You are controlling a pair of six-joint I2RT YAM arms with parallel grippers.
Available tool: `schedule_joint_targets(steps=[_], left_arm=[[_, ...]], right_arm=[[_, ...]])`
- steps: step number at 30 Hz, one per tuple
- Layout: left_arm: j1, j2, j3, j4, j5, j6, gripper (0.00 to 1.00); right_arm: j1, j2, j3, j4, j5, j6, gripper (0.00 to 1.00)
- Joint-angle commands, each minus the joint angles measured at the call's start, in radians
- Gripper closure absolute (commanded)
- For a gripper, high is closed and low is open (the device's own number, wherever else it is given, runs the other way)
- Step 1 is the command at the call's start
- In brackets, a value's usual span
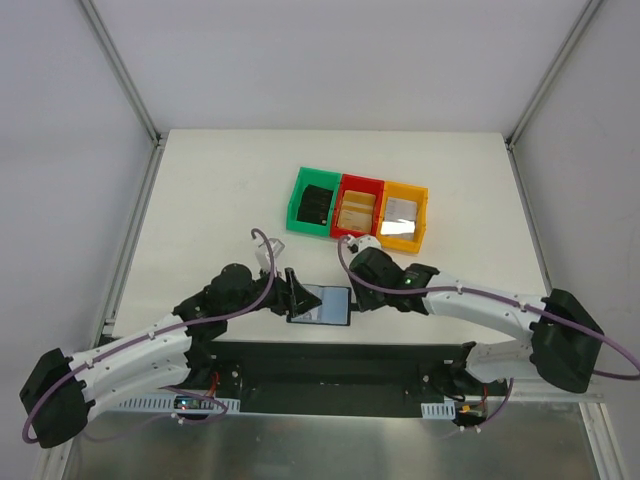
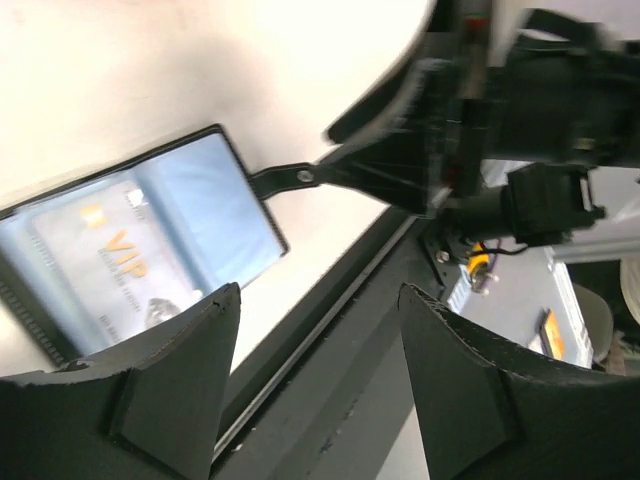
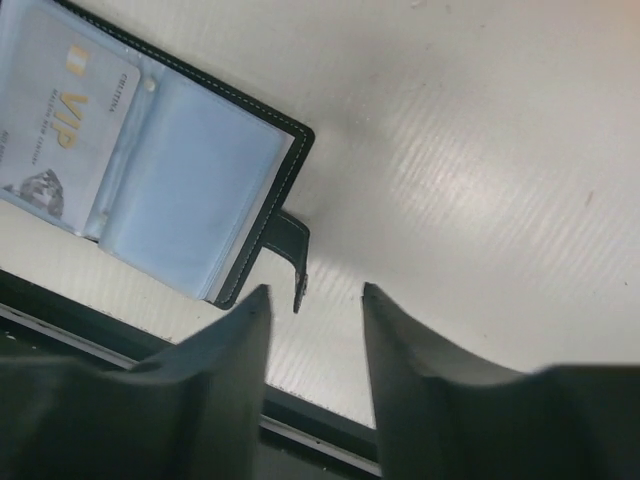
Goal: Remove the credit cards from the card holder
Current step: Remove the credit card from the card holder.
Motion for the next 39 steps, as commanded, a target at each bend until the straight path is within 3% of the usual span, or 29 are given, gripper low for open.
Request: schedule_joint_targets(steps=[1,3,6,10,15,18,22,26,34,39], left_arm=[[0.035,-0.033,-0.039,-0.057,-0.048,0.007,0.37],[0.043,-0.024,-0.044,-0.057,-0.048,0.002,0.36],[0.043,-0.013,-0.052,-0.058,-0.063,-0.002,0.37],[0.052,-0.019,-0.078,-0.058,-0.109,-0.024,0.38],[0.088,-0.024,-0.119,-0.058,-0.114,-0.060,0.44],[0.108,-0.021,-0.138,-0.057,-0.109,-0.068,0.54],[0.131,-0.004,-0.150,-0.057,-0.107,-0.079,0.65],[0.134,0.024,-0.147,-0.042,-0.098,-0.085,0.76],[0.134,0.077,-0.132,0.034,-0.072,-0.080,0.99],[0.134,0.148,-0.127,0.073,-0.058,-0.082,1.00]], right_arm=[[-0.003,-0.089,0.034,-0.103,0.072,-0.025,0.50],[-0.003,-0.098,0.054,-0.134,0.084,-0.033,0.45],[-0.003,-0.136,0.062,-0.106,0.035,-0.042,0.46],[-0.003,-0.167,0.027,0.102,-0.137,-0.018,0.57],[-0.004,-0.138,-0.036,0.350,-0.265,0.011,0.56],[-0.014,-0.094,-0.073,0.516,-0.358,0.063,0.57],[-0.052,-0.008,-0.049,0.561,-0.474,0.102,0.57],[-0.092,0.032,-0.110,0.693,-0.511,0.172,0.57],[-0.109,0.162,-0.141,0.800,-0.556,0.237,0.58],[-0.109,0.230,-0.165,0.875,-0.563,0.268,0.59]])
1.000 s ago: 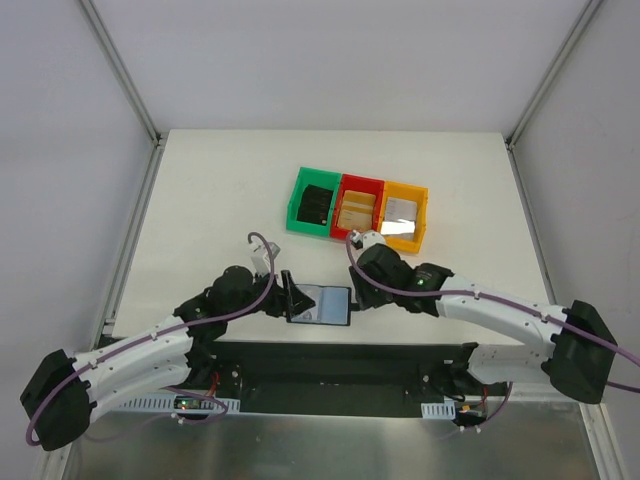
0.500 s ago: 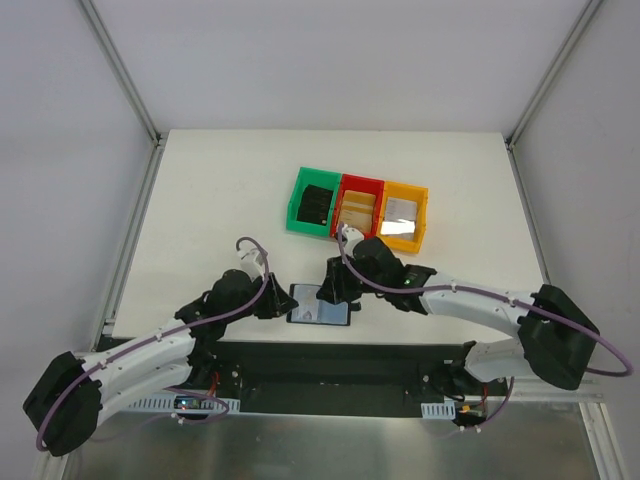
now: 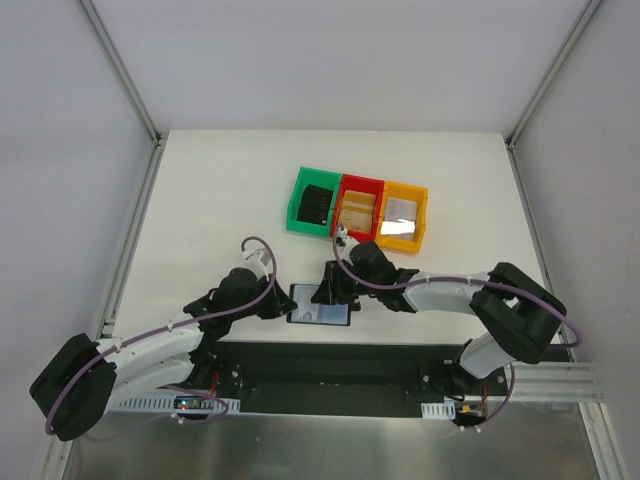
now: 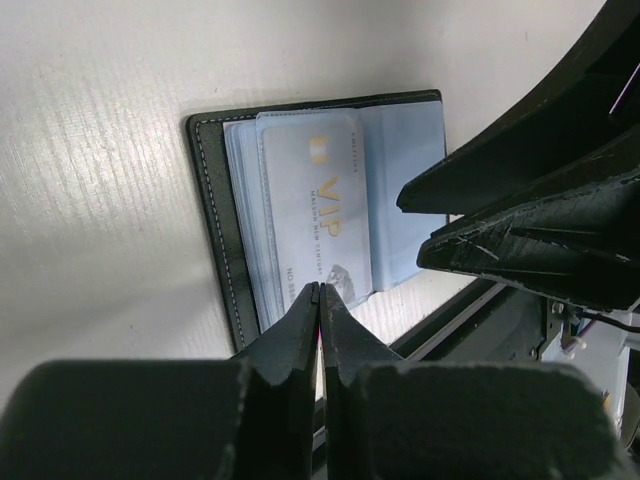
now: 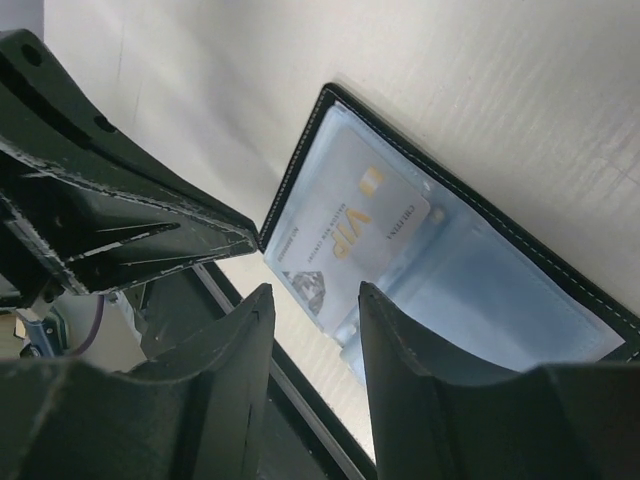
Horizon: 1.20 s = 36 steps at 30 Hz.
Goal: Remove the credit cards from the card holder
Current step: Remove the credit card from the card holder.
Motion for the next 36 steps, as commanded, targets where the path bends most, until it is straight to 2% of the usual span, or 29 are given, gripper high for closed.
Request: schedule_joint_targets(steps=[1,14,36], left_arm=[[0.009,0.048,0.018,0.078,0.030,0.000,1.00],[0.009,0.162,0.010,0.124,-0.001,-0.029,1.00],[0.006,0.210,-0.039,0.145,-0.030,-0.075,1.00]], right_arm=[[-0.004,0.039,-0.027,0.131,-0.032,0.048,0.59],[-0.018,0.085,-0.083,0.222,-0.032,0.100,0.59],[-0.030,0.152,-0.141,0.444,-0.062,0.289,0.64]])
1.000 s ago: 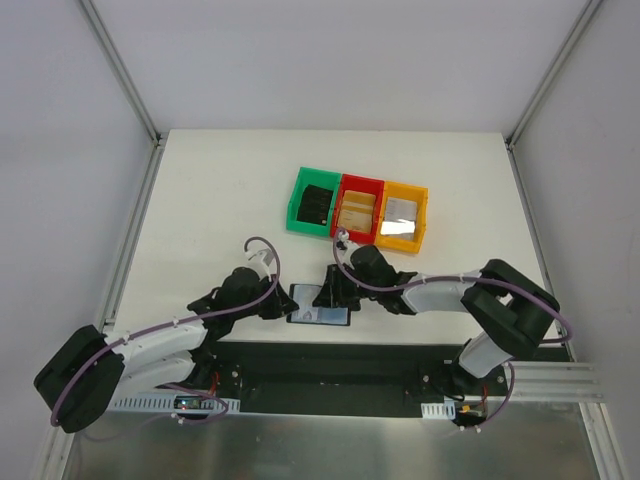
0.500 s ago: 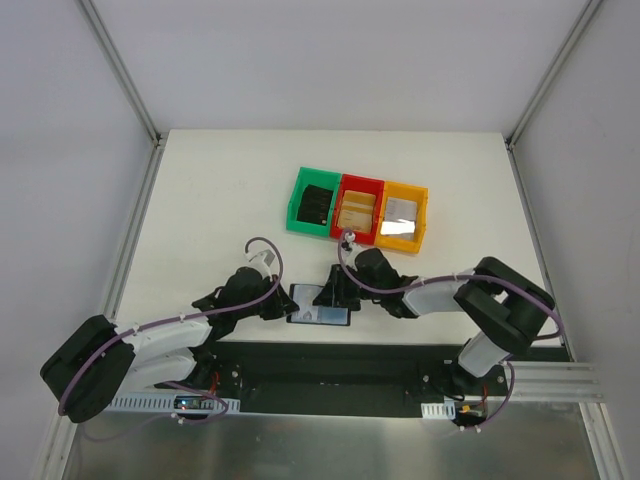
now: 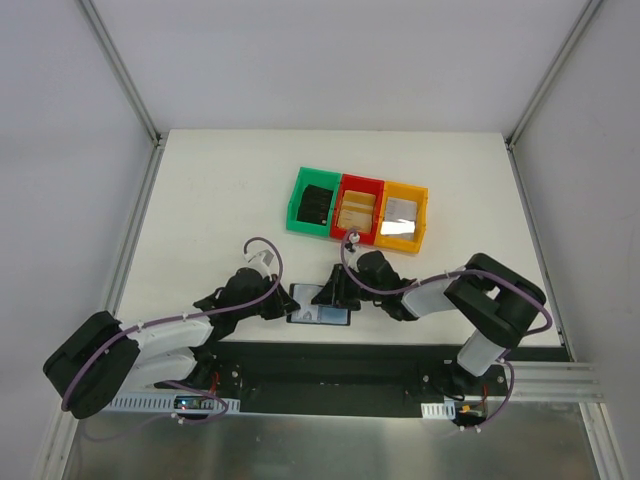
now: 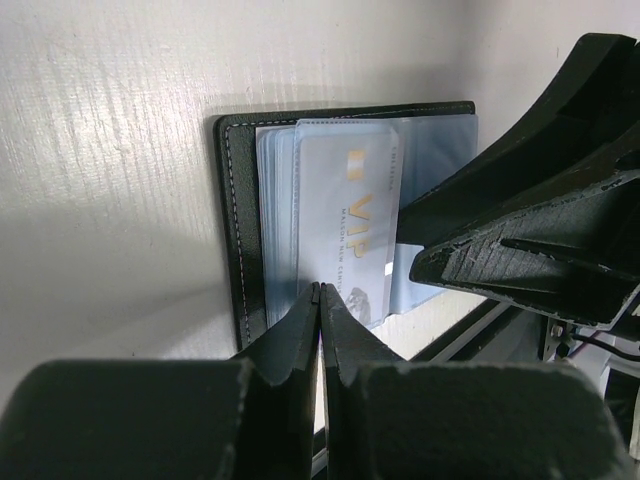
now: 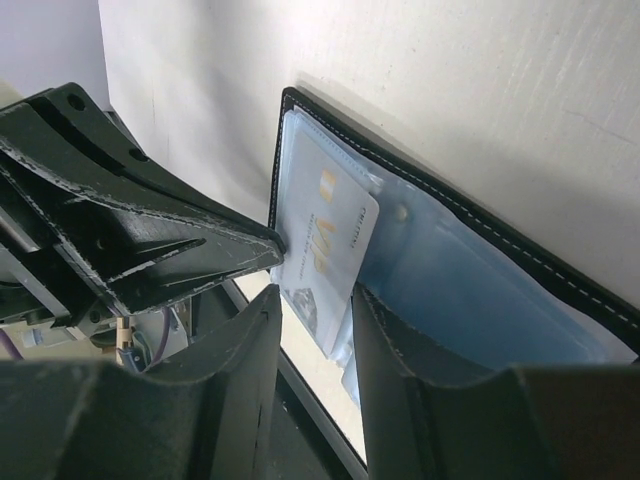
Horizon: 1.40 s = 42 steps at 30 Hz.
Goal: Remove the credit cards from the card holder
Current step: Remove the credit card from the card holder.
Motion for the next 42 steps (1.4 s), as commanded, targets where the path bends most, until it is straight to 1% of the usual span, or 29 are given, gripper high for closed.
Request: schedule_joint_targets(steps=[1,17,23,26,30,37,42], left_arm=[[0.006,0.028,-0.025,0.001,-0.019,-0.009,1.00],[-0.004,0.076,-0.037,0.038,-0.016,-0.020,1.00],[-0.007,0.083,-0.037,0.046,-0.014,-0.021,1.00],[-0.007,0.086,-0.035,0.049,-0.014,-0.021,1.00],[-0.008,0.089,-0.035,0.051,-0.012,-0.020,1.00],[-0.007,0.082,-0.031,0.052,0.001,-0.018,1.00],[-0.008,0.031,-0.014,0.003,-0.005,-0.005,1.00]], right_arm=[[-0.004,0.011,-0.006,0.092,-0.022,0.038,0.64],[-0.021,0.078,-0.038,0.265,-0.057,0.136,0.69],[-0.035,0.108,-0.049,0.349,-0.068,0.191,0.77],[-0.037,0.111,-0.049,0.359,-0.068,0.200,0.79],[-0.038,0.112,-0.049,0.359,-0.070,0.203,0.85],[-0.040,0.124,-0.049,0.359,-0.077,0.200,0.99],[-0.044,0.120,-0.056,0.359,-0.079,0.199,0.99]])
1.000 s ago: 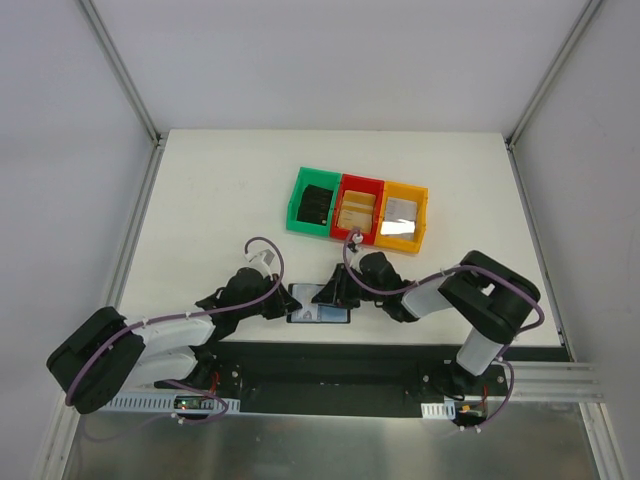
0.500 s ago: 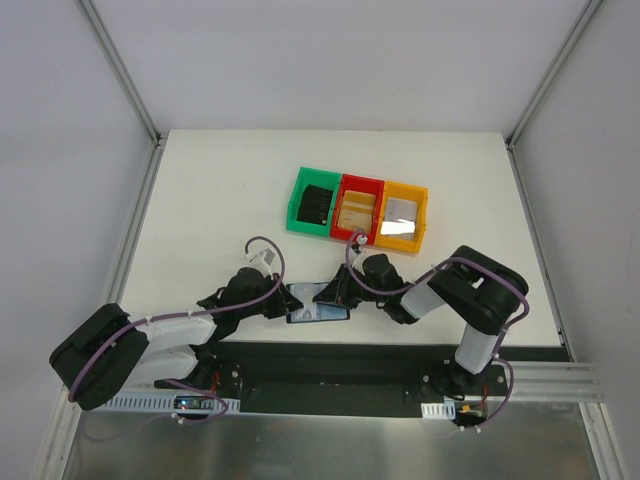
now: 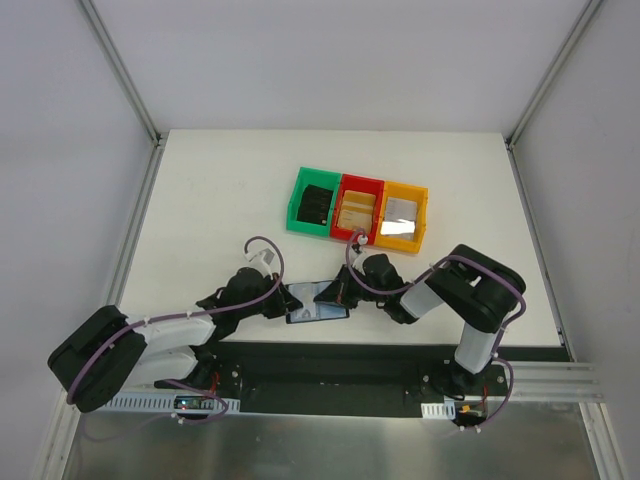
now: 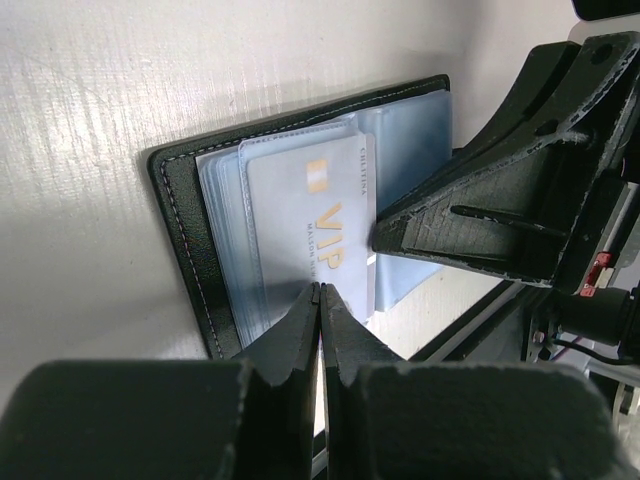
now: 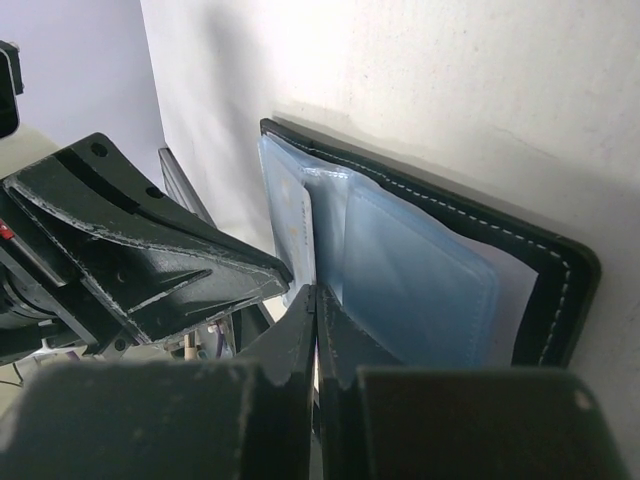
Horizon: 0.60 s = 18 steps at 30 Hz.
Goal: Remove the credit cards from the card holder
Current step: Remove the credit card from the card holder.
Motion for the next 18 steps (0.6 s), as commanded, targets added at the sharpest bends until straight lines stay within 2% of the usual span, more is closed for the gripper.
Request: schedule_joint_targets(steps=[1,10,18], left_arm=[[-0.007,-0.048,-0.004,-0.108,-0.017,0.035,1.00],[-0.005,-0.219,0.016,-0.265,-0.084,0.076,1.00],[-0.005,-0.185,0.020,-0.271,-0.101,0.082,1.00]], right_arm=[[-0.003,-0.011,-0.009,0.099,-0.040,0.014,0.99],[-0.011,-0.020,-0.018,0.096,-0.046,0.008,0.99],[-0.017,-0.035,-0.025,0.087,-0.043,0.000,0.99]])
